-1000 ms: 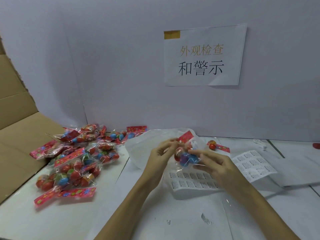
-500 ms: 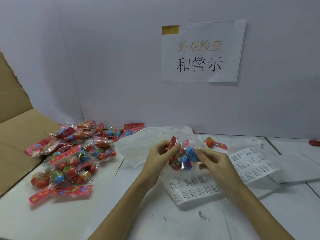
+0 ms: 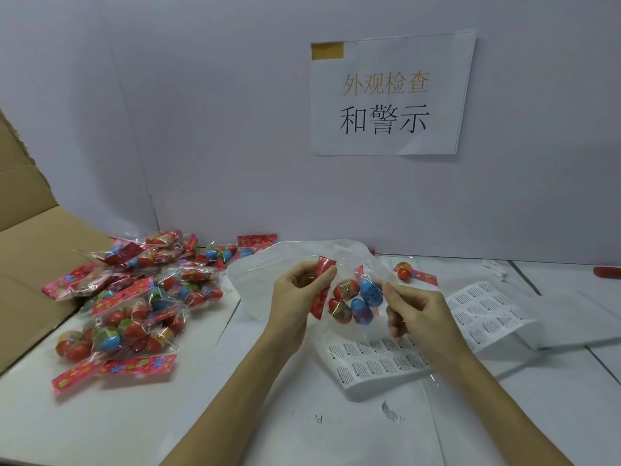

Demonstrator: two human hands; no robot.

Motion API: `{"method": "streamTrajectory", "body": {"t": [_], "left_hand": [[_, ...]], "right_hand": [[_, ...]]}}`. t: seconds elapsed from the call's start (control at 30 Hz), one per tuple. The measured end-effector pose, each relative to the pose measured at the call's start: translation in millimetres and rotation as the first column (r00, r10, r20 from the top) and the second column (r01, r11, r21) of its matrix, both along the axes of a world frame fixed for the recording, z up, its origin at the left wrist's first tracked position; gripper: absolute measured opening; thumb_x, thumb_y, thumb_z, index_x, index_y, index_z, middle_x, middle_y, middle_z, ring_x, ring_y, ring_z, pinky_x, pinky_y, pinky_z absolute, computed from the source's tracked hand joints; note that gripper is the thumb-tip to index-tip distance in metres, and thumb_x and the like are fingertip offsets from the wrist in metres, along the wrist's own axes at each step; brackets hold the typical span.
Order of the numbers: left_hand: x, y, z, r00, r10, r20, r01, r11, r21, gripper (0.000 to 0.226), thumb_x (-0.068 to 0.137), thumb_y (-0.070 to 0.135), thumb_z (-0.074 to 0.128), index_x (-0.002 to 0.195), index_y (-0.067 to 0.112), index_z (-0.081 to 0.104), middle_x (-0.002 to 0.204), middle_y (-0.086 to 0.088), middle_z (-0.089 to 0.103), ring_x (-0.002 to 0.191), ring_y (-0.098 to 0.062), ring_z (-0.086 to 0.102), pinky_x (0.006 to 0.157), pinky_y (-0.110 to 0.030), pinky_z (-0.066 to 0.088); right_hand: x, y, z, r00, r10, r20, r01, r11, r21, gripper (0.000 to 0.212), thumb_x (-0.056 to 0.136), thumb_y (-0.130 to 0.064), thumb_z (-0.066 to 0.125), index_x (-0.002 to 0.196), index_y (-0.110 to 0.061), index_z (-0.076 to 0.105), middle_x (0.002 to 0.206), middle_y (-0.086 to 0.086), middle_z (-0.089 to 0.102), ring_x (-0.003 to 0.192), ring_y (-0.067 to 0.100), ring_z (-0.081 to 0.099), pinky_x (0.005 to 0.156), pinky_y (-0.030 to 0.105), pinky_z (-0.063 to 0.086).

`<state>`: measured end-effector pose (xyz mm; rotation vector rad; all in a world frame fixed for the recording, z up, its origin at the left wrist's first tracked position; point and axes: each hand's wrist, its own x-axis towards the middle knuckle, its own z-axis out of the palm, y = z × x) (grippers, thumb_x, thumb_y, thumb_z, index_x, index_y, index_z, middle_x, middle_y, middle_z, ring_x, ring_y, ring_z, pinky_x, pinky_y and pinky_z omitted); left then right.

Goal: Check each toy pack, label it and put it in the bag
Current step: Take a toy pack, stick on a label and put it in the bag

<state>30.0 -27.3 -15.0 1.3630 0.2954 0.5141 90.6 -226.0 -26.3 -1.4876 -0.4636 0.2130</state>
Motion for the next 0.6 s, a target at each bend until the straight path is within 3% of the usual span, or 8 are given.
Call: {"method": "streamTrajectory", "body": {"t": [0.07,0.1,0.13,0.2,0.3,0.43,0.53,0.6], "left_hand": [[2,-1,-4,0.988,0.142,0.061,-0.153,0.946,0.284,0.031,0.085,0.033,0.084,0.109,0.021,0.068,0.101,0.004,0.071,0.095,-0.014,0.067,0.078,-0.022,0.058],[2,-1,-5,0.976,0.192,0.1,-0.216,0.91,0.355,0.04,0.083,0.041,0.083,0.111,0.021,0.062,0.103,0.005,0.067,0.093,-0.012,0.063,0.077,-0.019,0.055],[1,-1,-4,0.973,0.2,0.111,-0.227,0.909,0.351,0.046,0.082,0.05,0.078,0.112,0.021,0.059,0.103,0.003,0.064,0.091,-0.012,0.061,0.076,-0.018,0.054],[-1,-1,1,0.994,0.087,0.067,-0.098,0.976,0.194,0.057,0.083,0.065,0.06,0.117,0.02,0.06,0.106,-0.004,0.069,0.095,-0.018,0.066,0.082,-0.021,0.056],[-1,1,5,0.995,-0.085,0.05,0.08,0.991,0.105,0.063,0.086,0.063,0.053,0.129,0.02,0.064,0.116,-0.004,0.075,0.11,-0.023,0.07,0.095,-0.031,0.057],[-5,5,4,0.993,-0.021,0.119,0.0,0.985,0.171,0.048,0.079,0.04,0.078,0.123,0.025,0.071,0.115,0.007,0.076,0.11,-0.015,0.071,0.092,-0.03,0.06],[-6,8,5,0.991,-0.028,0.128,0.013,0.993,0.117,0.038,0.078,0.035,0.079,0.114,0.023,0.077,0.109,0.002,0.078,0.105,-0.019,0.073,0.093,-0.036,0.06],[-6,7,7,0.992,-0.039,0.12,0.028,0.995,0.095,0.029,0.079,0.032,0.079,0.108,0.024,0.079,0.106,-0.001,0.079,0.102,-0.023,0.074,0.091,-0.037,0.061]], "right_hand": [[-4,-1,2,0.998,-0.02,0.066,0.016,0.998,0.062,0.028,0.099,-0.027,0.063,0.123,-0.024,0.076,0.069,0.01,0.071,0.061,0.024,0.069,0.058,0.03,0.06],[-5,-1,3,0.994,-0.027,0.106,0.019,0.997,0.078,0.031,0.097,-0.028,0.063,0.125,-0.024,0.075,0.078,0.009,0.077,0.07,0.024,0.075,0.064,0.03,0.063],[-6,-1,5,0.988,-0.021,0.15,0.011,0.998,0.068,0.033,0.096,-0.027,0.063,0.128,-0.024,0.074,0.092,0.006,0.08,0.082,0.023,0.078,0.073,0.03,0.064],[-8,1,5,0.973,0.025,0.227,-0.031,0.999,0.022,0.034,0.095,-0.017,0.066,0.127,-0.027,0.074,0.116,-0.012,0.077,0.105,0.012,0.074,0.09,0.024,0.059],[-11,3,2,0.952,0.124,0.28,-0.109,0.992,-0.071,0.039,0.095,-0.004,0.068,0.123,-0.03,0.075,0.126,-0.027,0.065,0.124,0.002,0.061,0.1,0.023,0.055],[-12,0,6,0.94,0.24,0.241,-0.24,0.97,-0.03,0.039,0.102,-0.006,0.06,0.13,-0.029,0.073,0.138,-0.009,0.066,0.127,0.017,0.064,0.096,0.031,0.059],[-13,1,13,0.963,0.228,0.147,-0.25,0.955,0.157,0.055,0.099,-0.03,0.062,0.152,-0.039,0.047,0.131,0.005,0.071,0.121,0.025,0.069,0.092,0.039,0.061],[-10,2,13,0.987,0.163,0.005,-0.16,0.963,0.216,0.073,0.092,-0.045,0.07,0.156,-0.045,0.034,0.121,0.01,0.075,0.11,0.028,0.074,0.085,0.041,0.063]]}}
